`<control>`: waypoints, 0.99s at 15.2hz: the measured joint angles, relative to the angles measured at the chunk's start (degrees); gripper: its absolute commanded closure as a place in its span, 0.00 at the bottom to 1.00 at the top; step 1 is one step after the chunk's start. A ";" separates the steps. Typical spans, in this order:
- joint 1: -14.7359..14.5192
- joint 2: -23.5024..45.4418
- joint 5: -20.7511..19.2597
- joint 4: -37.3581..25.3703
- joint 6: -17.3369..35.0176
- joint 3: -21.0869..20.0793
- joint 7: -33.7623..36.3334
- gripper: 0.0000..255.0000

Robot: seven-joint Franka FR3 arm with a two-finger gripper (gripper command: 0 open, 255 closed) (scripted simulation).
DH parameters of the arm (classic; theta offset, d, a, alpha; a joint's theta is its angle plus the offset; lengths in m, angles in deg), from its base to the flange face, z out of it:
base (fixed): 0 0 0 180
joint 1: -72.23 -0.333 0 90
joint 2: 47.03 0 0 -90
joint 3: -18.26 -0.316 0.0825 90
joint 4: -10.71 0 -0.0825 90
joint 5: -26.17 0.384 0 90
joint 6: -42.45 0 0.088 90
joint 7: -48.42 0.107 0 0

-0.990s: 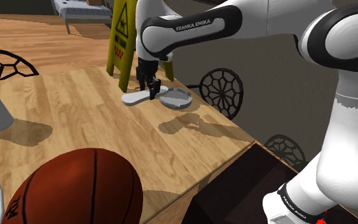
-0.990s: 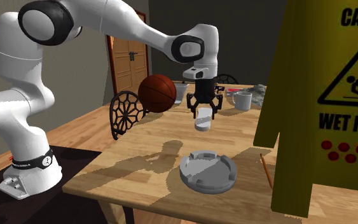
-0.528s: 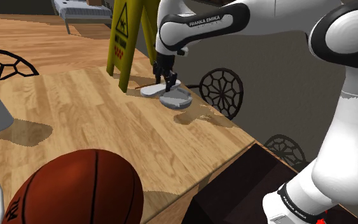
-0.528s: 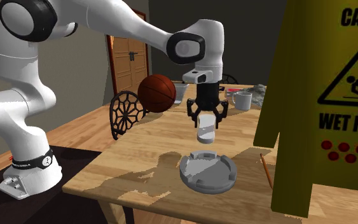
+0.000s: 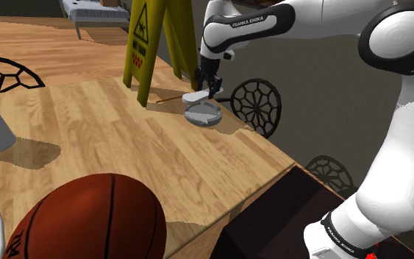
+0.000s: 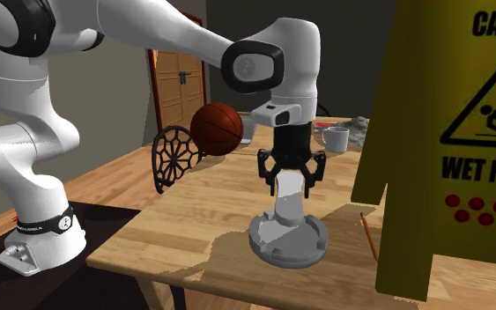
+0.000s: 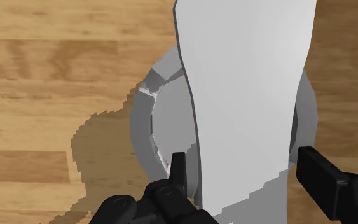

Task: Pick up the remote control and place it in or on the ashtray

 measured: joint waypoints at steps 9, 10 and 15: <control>0.48 2.39 -0.82 3.09 5.35 0.68 -0.52 1.00; 0.37 2.66 -0.95 3.40 5.93 0.70 -0.32 1.00; 0.26 4.13 -1.54 4.95 8.89 1.02 -0.02 1.00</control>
